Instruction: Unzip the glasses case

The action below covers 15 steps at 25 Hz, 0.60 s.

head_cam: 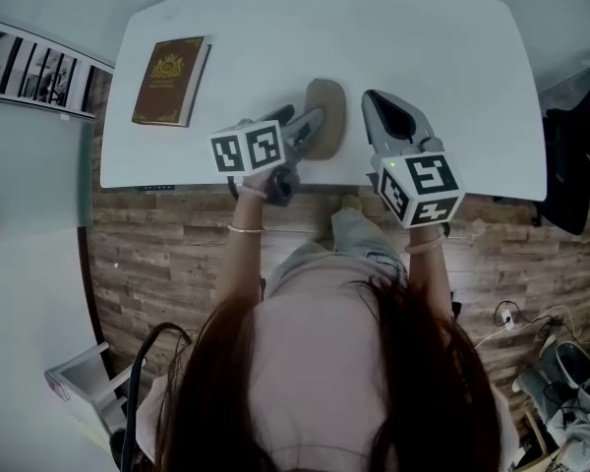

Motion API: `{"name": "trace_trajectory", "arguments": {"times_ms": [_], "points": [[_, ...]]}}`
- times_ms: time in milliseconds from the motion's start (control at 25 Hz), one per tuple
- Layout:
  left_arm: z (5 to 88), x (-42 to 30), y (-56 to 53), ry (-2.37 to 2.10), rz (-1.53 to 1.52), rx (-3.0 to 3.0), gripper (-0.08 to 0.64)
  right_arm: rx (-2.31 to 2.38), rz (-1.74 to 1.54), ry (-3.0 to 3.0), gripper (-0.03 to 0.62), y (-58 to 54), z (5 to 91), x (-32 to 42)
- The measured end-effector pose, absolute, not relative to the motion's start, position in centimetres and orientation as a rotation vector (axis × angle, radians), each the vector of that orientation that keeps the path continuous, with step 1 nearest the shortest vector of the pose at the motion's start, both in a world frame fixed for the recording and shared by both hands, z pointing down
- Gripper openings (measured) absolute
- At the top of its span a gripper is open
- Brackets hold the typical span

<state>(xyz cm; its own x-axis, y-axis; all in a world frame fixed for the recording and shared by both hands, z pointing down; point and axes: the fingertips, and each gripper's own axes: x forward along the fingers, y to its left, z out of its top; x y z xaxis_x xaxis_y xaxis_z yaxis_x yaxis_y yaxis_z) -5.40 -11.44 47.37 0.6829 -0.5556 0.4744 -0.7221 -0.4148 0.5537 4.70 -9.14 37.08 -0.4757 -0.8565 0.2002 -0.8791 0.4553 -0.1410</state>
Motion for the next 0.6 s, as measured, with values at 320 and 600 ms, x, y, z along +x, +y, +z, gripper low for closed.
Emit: {"name": "trace_trajectory", "arguments": {"times_ms": [320,600], "points": [[47.4,-3.4,-11.3,-0.89,0.318,2.132,0.316,1.517,0.384,-2.611,0.002,-10.7,38.0,4.9],[47.5,-1.2,-11.0,-0.791,0.348,2.135,0.328,1.501,0.406,-2.613,0.002,-11.6,38.6,5.5]]}}
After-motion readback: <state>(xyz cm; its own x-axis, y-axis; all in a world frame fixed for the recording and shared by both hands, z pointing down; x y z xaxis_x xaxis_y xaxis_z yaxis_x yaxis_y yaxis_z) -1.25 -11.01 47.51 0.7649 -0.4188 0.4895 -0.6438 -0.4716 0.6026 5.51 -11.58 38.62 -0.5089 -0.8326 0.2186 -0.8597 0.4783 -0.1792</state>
